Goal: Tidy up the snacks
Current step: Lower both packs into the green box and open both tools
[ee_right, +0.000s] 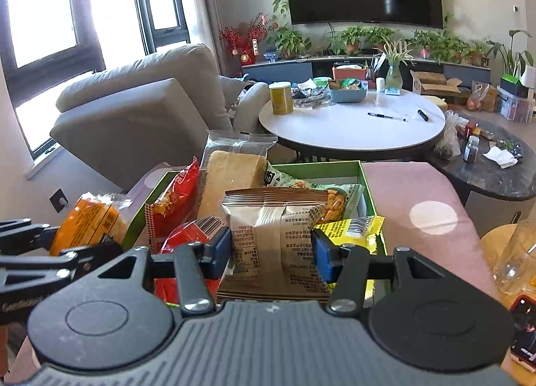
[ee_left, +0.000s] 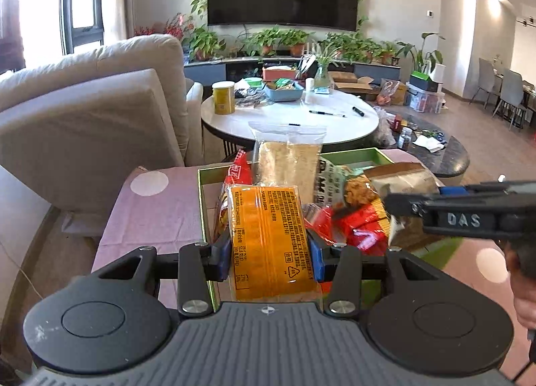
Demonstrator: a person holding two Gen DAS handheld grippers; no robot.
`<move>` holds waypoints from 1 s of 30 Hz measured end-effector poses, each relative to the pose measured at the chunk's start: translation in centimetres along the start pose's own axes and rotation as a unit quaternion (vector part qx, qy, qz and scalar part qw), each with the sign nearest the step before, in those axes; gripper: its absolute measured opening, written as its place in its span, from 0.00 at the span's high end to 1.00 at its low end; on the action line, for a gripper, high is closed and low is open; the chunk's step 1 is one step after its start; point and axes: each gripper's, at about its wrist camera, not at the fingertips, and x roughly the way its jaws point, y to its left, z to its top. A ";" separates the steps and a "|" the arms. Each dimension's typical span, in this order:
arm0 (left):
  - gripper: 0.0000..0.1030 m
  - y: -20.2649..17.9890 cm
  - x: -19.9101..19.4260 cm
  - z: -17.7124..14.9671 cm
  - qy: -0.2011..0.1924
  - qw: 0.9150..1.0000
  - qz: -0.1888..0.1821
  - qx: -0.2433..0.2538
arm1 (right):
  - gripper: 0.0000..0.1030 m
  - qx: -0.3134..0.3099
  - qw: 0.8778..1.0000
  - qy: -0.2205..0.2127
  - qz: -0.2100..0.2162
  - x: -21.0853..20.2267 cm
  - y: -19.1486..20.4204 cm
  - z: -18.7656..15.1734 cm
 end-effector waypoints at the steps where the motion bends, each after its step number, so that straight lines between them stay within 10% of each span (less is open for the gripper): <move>1: 0.60 0.1 0.5 0.1 0.003 1.000 0.001 -0.002 | 0.32 0.001 1.000 0.002 0.000 0.2 -0.1 0.0; 17: 0.59 1.4 5.5 -0.8 0.047 0.998 -0.017 -0.036 | 0.32 0.002 1.000 0.012 -0.005 3.2 -0.5 0.3; 30: 0.34 1.1 3.5 -1.2 0.026 1.000 -0.003 -0.009 | 0.27 -0.003 1.000 0.002 -0.013 3.0 0.2 0.3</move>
